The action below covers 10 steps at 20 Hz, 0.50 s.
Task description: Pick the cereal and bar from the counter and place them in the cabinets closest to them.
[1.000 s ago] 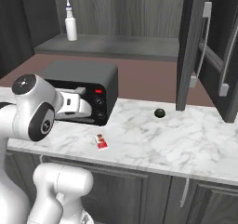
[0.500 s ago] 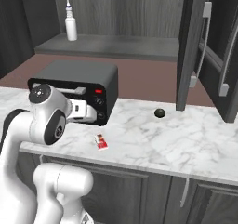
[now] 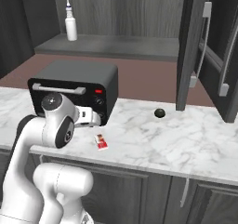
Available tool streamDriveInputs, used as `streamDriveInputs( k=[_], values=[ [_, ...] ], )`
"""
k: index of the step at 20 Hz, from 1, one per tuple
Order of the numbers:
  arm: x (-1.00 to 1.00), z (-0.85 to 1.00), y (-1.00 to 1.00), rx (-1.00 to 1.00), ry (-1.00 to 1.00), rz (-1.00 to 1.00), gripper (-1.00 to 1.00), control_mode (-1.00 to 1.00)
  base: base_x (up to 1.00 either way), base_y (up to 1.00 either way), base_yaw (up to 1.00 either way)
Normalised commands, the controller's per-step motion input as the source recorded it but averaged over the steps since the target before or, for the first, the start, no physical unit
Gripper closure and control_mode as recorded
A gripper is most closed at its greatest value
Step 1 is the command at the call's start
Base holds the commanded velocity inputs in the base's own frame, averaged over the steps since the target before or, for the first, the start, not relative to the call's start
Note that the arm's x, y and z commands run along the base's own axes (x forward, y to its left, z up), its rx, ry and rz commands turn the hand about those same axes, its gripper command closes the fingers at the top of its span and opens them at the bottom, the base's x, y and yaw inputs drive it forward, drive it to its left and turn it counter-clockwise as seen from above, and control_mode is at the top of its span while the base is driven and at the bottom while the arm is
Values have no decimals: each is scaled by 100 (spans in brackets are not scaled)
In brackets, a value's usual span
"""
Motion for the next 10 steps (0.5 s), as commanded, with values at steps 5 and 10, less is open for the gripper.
streamDriveInputs(
  k=[5,10],
  values=[
    [21,-48,0,-2,7,2,-100,-100,0,0,0],
    [23,-48,-1,-3,8,2,-100,-100,0,0,0]
  ],
)
